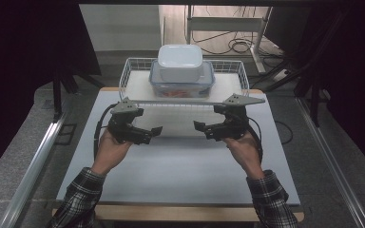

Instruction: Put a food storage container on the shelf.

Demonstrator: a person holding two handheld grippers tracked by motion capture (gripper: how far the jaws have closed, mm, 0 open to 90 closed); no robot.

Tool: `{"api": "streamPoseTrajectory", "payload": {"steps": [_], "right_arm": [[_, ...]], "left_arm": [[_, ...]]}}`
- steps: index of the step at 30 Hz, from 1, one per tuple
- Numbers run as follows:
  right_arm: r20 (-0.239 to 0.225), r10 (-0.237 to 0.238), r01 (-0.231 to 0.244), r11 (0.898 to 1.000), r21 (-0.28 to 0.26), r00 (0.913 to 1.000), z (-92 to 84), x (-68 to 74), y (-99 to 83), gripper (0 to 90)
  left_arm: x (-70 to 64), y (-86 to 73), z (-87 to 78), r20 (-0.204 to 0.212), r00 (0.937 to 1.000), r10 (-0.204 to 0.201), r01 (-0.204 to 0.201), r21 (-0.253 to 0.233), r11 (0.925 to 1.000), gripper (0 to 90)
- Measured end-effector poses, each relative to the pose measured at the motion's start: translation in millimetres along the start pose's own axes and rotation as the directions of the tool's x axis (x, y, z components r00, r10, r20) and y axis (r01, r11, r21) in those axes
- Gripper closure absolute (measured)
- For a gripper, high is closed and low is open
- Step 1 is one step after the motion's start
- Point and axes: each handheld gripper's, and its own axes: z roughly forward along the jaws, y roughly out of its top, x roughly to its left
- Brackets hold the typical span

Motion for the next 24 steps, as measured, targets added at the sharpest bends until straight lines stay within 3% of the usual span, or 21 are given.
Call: {"api": "streamPoseTrajectory", "payload": {"steps": [24], "right_arm": [[0.029,0.029,-0.029,0.999,0.025,0.9992,-5.3,-1.5,-49.6,3.0]], "left_arm": [[-9.9,-55.0,3.8,-0.038,0.9988,-0.031,0.032,0.024,0.9992,3.7]]}}
